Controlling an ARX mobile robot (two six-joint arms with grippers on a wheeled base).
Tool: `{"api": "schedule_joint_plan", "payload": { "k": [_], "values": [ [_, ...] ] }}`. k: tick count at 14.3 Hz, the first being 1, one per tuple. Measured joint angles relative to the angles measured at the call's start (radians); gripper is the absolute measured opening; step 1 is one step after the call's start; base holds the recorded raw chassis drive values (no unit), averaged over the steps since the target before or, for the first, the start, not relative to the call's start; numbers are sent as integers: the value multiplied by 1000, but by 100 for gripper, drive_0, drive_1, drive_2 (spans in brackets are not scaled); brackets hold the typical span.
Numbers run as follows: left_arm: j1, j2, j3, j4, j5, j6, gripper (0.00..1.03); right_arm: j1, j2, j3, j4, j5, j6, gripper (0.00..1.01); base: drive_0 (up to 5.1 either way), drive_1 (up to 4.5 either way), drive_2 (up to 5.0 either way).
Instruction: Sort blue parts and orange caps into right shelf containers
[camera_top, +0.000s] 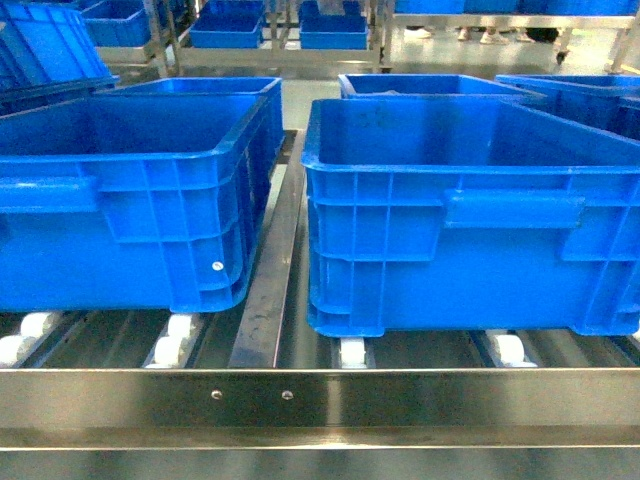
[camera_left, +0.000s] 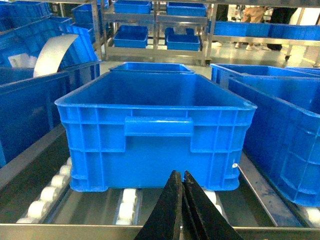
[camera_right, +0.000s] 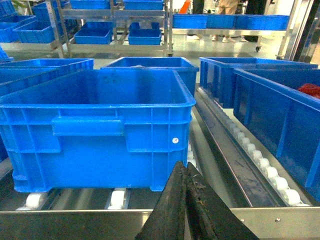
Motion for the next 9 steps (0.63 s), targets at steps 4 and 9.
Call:
{"api": "schedule_joint_plan", "payload": {
  "k": [4,9],
  "values": [
    [0,-108,2,-133,-1,0,2,0,-75,0,-77,0,0,2,0,0,0],
    [0,-221,0,-235,0,0,2,0,-241,0,-252,0,0,2,0,0,0]
  ]
}}
